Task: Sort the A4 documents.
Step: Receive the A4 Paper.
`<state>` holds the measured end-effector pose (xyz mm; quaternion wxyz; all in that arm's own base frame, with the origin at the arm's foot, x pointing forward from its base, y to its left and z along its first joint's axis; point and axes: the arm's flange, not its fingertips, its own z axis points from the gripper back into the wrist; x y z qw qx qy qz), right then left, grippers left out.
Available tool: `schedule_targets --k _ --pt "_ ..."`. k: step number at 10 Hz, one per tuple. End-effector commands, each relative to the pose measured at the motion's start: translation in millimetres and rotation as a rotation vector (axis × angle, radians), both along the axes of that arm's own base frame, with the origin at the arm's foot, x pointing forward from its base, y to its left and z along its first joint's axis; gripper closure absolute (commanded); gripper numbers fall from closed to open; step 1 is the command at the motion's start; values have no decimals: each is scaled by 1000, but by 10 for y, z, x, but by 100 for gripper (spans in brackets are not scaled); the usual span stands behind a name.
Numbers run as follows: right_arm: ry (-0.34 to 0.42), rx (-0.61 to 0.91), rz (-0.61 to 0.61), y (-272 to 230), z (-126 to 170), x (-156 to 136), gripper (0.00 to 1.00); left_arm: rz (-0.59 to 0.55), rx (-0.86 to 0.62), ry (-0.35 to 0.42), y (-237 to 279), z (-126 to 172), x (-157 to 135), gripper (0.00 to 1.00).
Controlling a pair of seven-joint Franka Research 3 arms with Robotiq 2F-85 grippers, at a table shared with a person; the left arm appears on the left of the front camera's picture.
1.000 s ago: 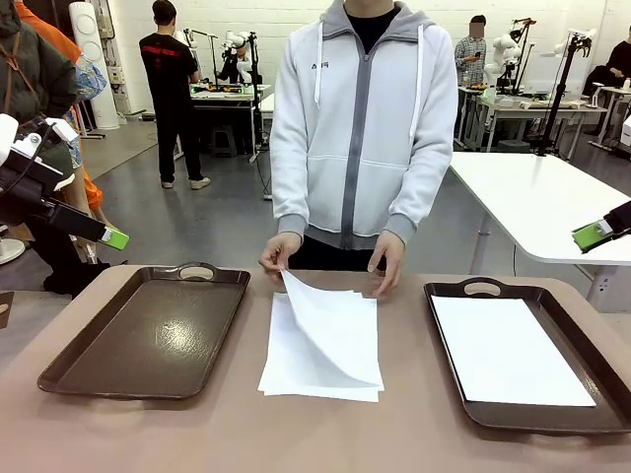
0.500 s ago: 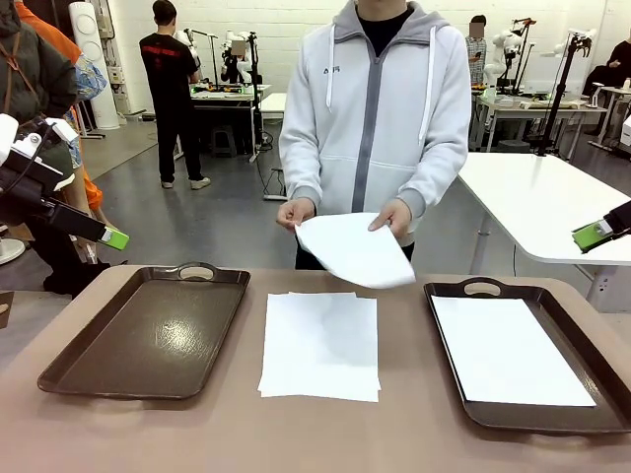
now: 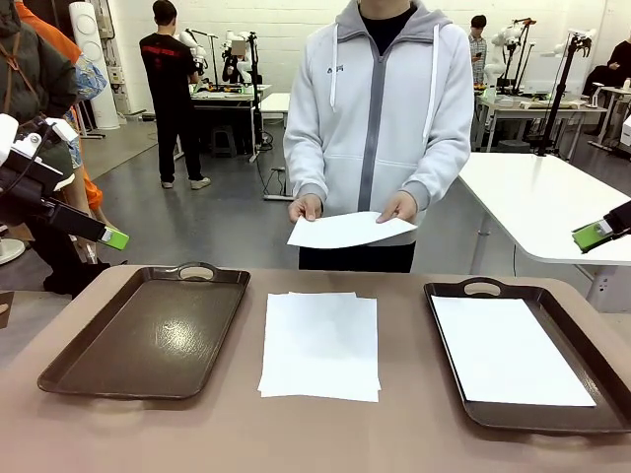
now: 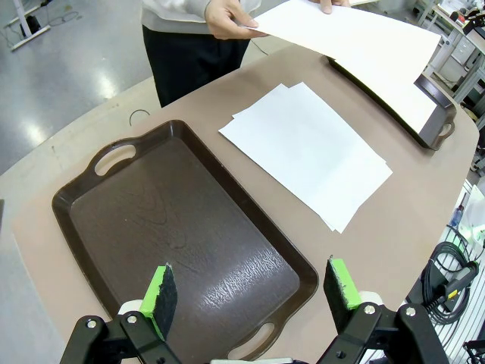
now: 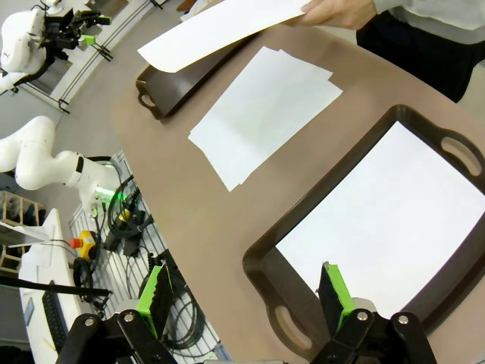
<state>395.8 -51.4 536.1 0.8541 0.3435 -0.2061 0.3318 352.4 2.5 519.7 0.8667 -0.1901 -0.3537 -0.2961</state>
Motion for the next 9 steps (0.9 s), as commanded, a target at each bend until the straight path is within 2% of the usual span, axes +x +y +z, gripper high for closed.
schedule_targets --k 1,9 --pt "1 5 8 14 -9 5 0 -13 -6 -1 20 -19 14 0" --pt "1 5 8 14 -9 5 0 -13 -6 -1 20 -19 14 0"
